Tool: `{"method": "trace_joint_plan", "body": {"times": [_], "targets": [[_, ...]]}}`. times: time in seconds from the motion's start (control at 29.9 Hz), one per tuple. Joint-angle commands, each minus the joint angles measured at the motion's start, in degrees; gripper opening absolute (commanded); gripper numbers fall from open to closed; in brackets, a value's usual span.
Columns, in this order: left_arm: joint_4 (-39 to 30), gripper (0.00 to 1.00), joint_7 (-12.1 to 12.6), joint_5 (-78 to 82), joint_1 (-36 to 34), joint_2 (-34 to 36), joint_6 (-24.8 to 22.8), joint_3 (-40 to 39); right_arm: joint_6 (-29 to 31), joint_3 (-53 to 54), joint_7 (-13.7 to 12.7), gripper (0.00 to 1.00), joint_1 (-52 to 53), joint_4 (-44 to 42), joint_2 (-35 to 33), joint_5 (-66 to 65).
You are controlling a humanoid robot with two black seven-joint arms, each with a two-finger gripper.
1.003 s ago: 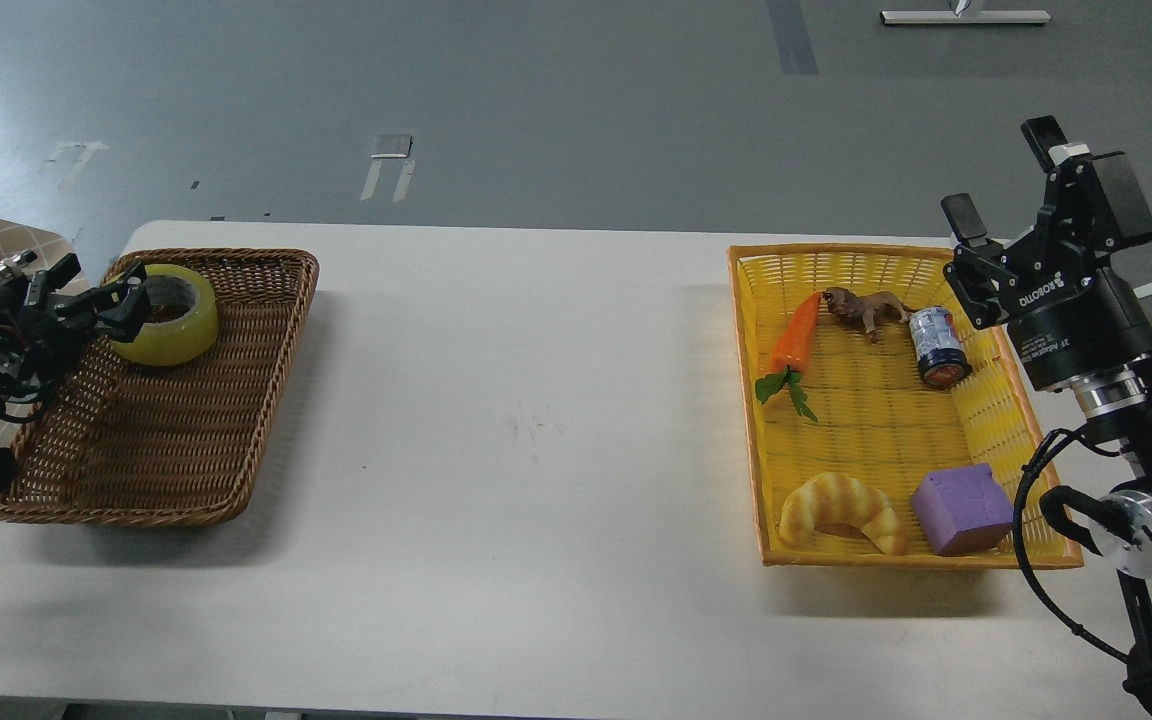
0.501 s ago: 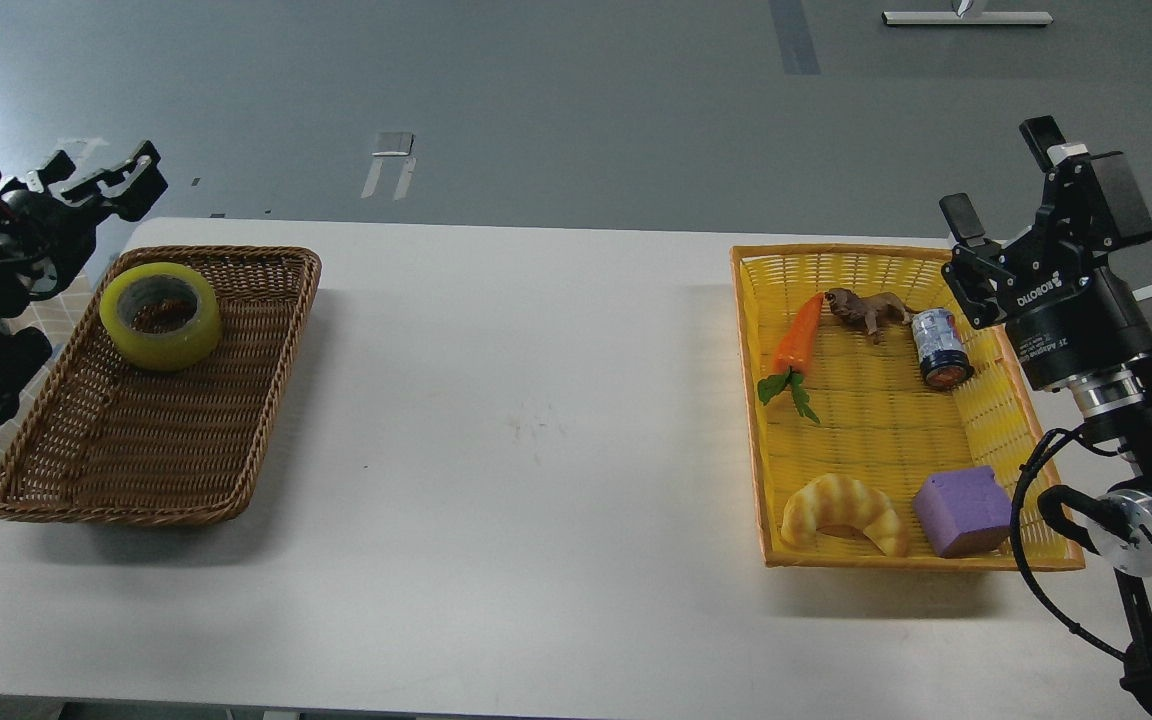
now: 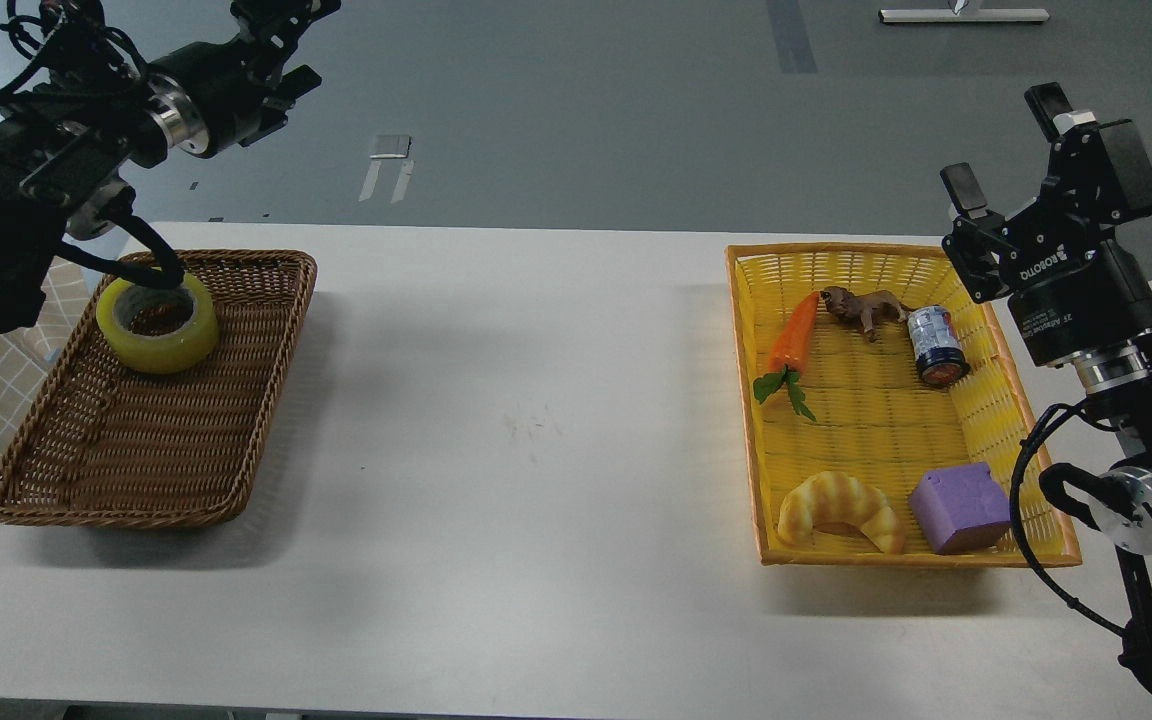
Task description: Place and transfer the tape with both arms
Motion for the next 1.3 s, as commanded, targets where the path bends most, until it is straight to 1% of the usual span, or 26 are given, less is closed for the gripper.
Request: {"method": "trace_joint_plan", "body": {"times": [0.0,0.03,0.07,0.1,0.17,0.2,0.27,0.3,0.33,0.37,0.43,0.47,0.5,0.57,0.64,0.67,0.7,0.8,0.9,1.0,1.07,1.1,1.14,1.17,1.2,1.27], "targets": [[-7.65,0.98,-0.01,0.06,-0.06,-0.92,-0.11,-4.19,-0.09,-0.25,-0.27,0.99,1.37,-0.15,0.46,-0.03],[-9.93,0.98,-0.01,0.06,-0.06,-0.84,-0.11,-5.24,-0.09,-0.25,-0.35,0.99,1.63,-0.15,0.55,-0.03],[-14.57,0.98,-0.01,0.06,-0.06,-0.49,-0.02,-7.26,-0.09,-0.33,-0.36,0.99,2.16,-0.15,0.55,-0.03],[-17.05,0.98,-0.01,0.06,0.03,-0.31,0.15,-8.41,-0.09,-0.42,-0.44,0.99,2.42,-0.15,0.55,-0.03],[-25.82,0.98,-0.01,0.15,0.64,0.39,1.12,-13.05,-0.18,-0.51,-1.41,0.99,3.21,-0.15,0.55,-0.03],[-27.34,0.98,-0.01,0.15,0.90,0.39,1.73,-14.30,-0.18,-0.51,-1.58,0.99,3.48,-0.15,0.64,-0.03],[-30.69,0.98,-0.01,0.33,2.30,-0.13,5.23,-18.07,-1.75,-0.77,-2.90,0.99,4.44,0.11,1.08,-0.03],[-30.70,0.98,-0.01,0.33,2.31,-0.13,5.25,-18.09,-1.76,-0.77,-2.90,0.99,4.45,0.11,1.08,-0.03],[-31.22,0.98,-0.01,0.33,3.18,-0.39,6.47,-18.61,-2.80,-0.95,-4.38,0.99,5.40,0.11,1.08,-0.11],[-31.75,0.98,-0.01,0.33,3.45,-0.40,7.18,-18.70,-3.25,-1.30,-5.18,0.99,5.94,0.11,1.17,-0.37],[-33.16,0.98,-0.01,0.15,5.03,-0.05,8.93,-18.35,-5.27,-3.66,-8.08,0.99,9.00,0.11,1.08,-2.12],[-33.16,0.98,-0.01,0.24,5.91,-0.04,9.38,-18.18,-5.80,-4.20,-8.61,0.99,9.80,0.20,1.17,-2.57],[-32.81,0.98,-0.01,0.76,7.57,0.04,9.82,-17.91,-6.67,-5.33,-9.92,0.99,11.11,0.20,1.17,-3.36],[-32.46,0.98,-0.01,1.20,8.72,0.39,9.82,-17.48,-7.21,-6.39,-11.60,0.99,12.35,0.11,1.17,-3.54],[-32.28,0.98,-0.01,1.03,9.34,1.79,7.90,-15.81,-7.21,-8.32,-14.93,0.99,13.67,0.29,1.00,-3.54],[-32.19,0.98,-0.01,1.03,9.43,2.76,6.76,-16.06,-7.12,-8.85,-15.55,0.99,13.59,0.46,0.91,-3.63],[-32.11,0.98,-0.01,0.68,9.52,4.60,3.61,-16.59,-6.86,-10.34,-16.08,1.00,13.59,1.51,0.91,-3.54],[-31.49,0.98,-0.01,0.15,9.52,5.75,-1.23,-19.39,-6.86,-10.88,-16.53,1.00,12.89,4.76,0.03,-3.54],[-31.14,0.98,-0.01,0.59,9.61,4.79,-1.52,-24.57,-6.51,-11.23,-16.44,1.00,12.53,5.82,-2.43,-3.54],[-31.49,0.98,0.30,0.68,9.52,4.96,-2.27,-27.13,-6.51,-10.97,-16.44,1.00,13.32,5.91,-2.09,-3.63],[-32.28,0.98,0.04,-0.02,9.87,4.62,-1.52,-28.71,-7.29,-10.10,-16.44,1.00,14.02,5.83,-1.82,-3.63],[-33.15,0.98,0.04,-0.29,11.61,4.35,-0.91,-30.38,-7.47,-9.39,-16.44,1.00,14.81,5.65,-1.21,-3.63],[-34.55,0.98,-0.01,-0.55,14.94,4.09,-0.38,-33.26,-7.47,-9.30,-16.44,1.00,15.08,5.30,0.10,-3.63],[-34.57,0.98,-0.01,-0.55,14.97,4.09,-0.37,-33.29,-7.47,-9.30,-16.44,1.00,15.08,5.30,0.11,-3.63],[-36.48,0.98,0.22,-0.29,17.75,3.56,-0.11,-37.03,-7.47,-9.21,-16.44,1.00,15.34,5.12,1.07,-3.72],[-37.99,0.98,1.00,0.32,20.06,2.69,0.07,-41.44,-7.30,-9.21,-16.09,1.00,15.52,4.25,1.34,-3.72]]}}
